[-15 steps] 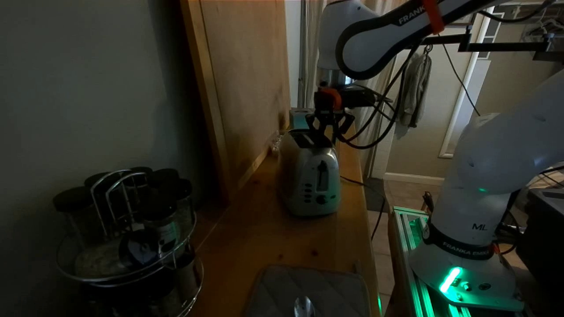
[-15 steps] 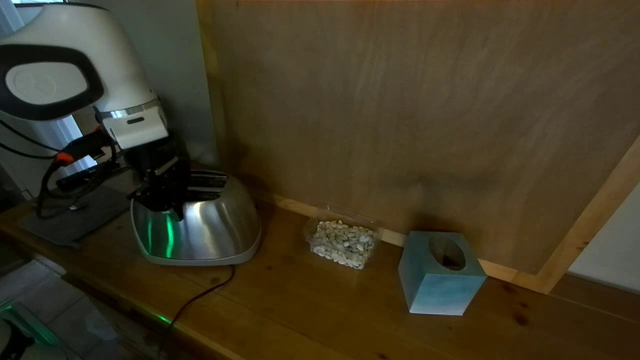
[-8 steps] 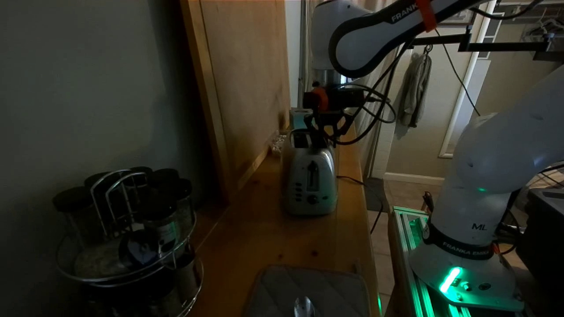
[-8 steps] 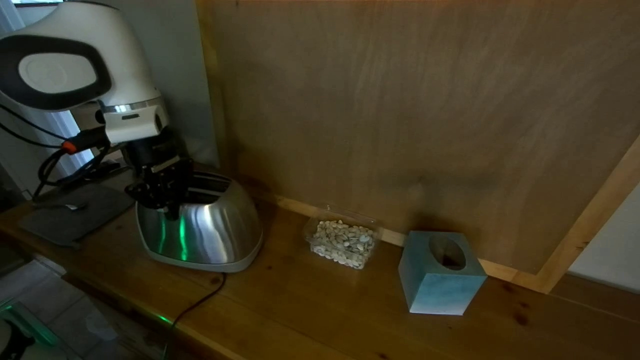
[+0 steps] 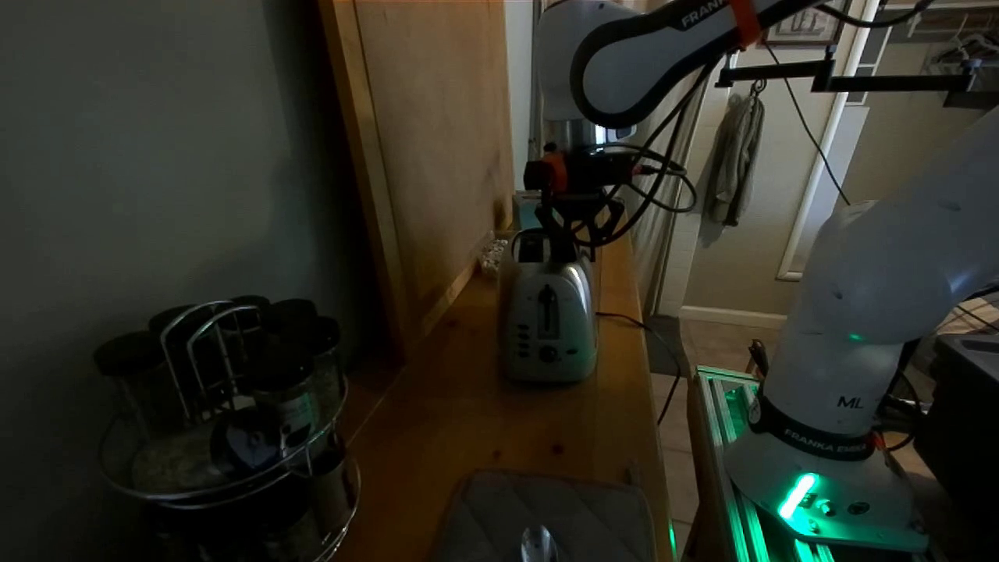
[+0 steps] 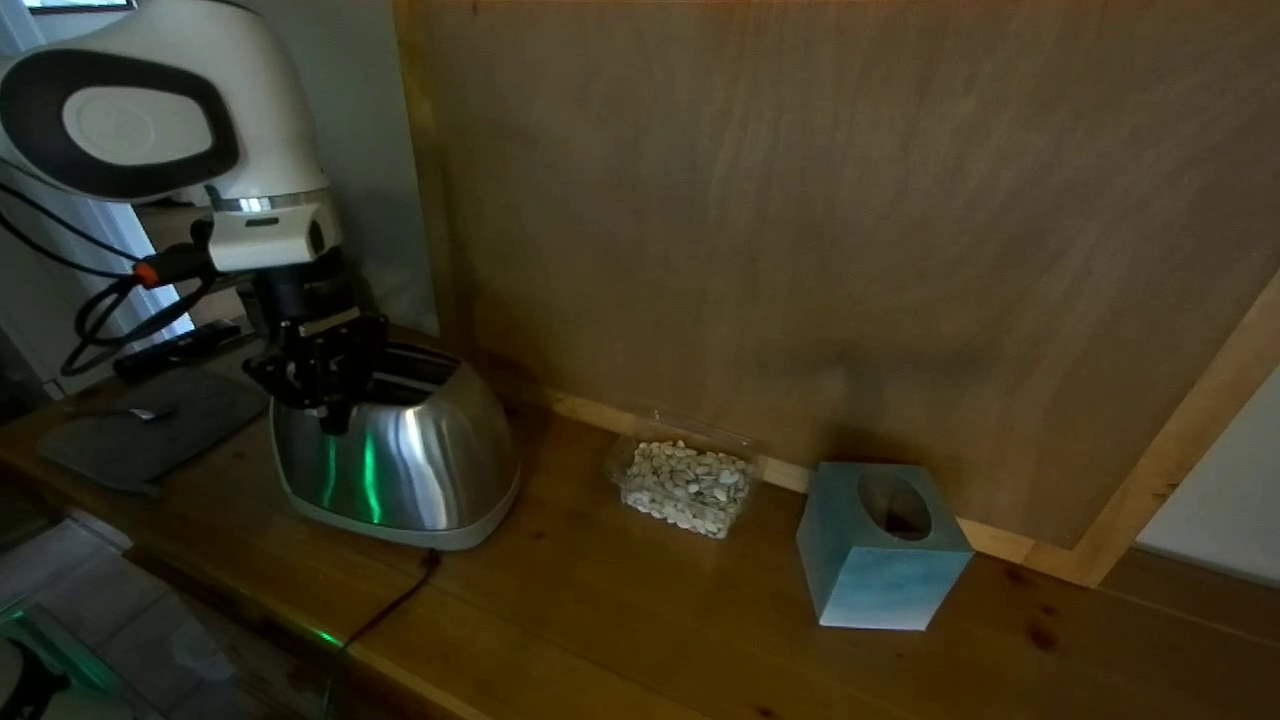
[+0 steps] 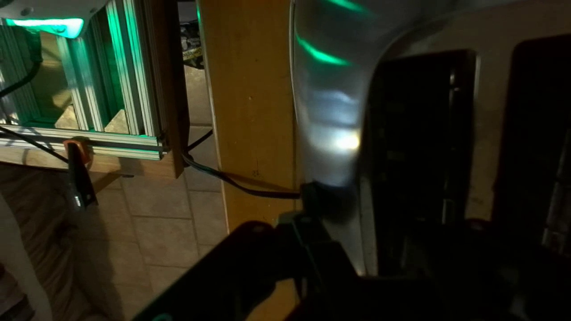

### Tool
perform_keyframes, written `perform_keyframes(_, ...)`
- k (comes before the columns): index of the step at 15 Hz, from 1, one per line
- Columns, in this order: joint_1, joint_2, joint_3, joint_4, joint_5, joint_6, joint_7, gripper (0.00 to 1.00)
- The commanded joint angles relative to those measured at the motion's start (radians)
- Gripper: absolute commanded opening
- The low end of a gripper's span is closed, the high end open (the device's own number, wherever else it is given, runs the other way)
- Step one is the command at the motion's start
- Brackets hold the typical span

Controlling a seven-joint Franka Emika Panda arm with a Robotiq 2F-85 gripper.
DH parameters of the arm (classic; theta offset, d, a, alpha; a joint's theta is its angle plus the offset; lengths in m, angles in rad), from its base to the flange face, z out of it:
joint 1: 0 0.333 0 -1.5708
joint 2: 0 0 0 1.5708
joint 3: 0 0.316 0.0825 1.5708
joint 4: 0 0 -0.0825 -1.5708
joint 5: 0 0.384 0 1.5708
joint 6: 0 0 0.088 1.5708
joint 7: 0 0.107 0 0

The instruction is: Slide the toaster from a vertical position to a horizontal position

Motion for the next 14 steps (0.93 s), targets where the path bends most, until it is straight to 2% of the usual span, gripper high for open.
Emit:
perform_keyframes(1, 0.025, 0.014, -0.024, 0.038, 0.001, -0.023, 0.075, 0.09)
perform_keyframes(14, 0.021, -0.038, -0.119, -0.004, 0.036, 0.004, 0.089, 0.09)
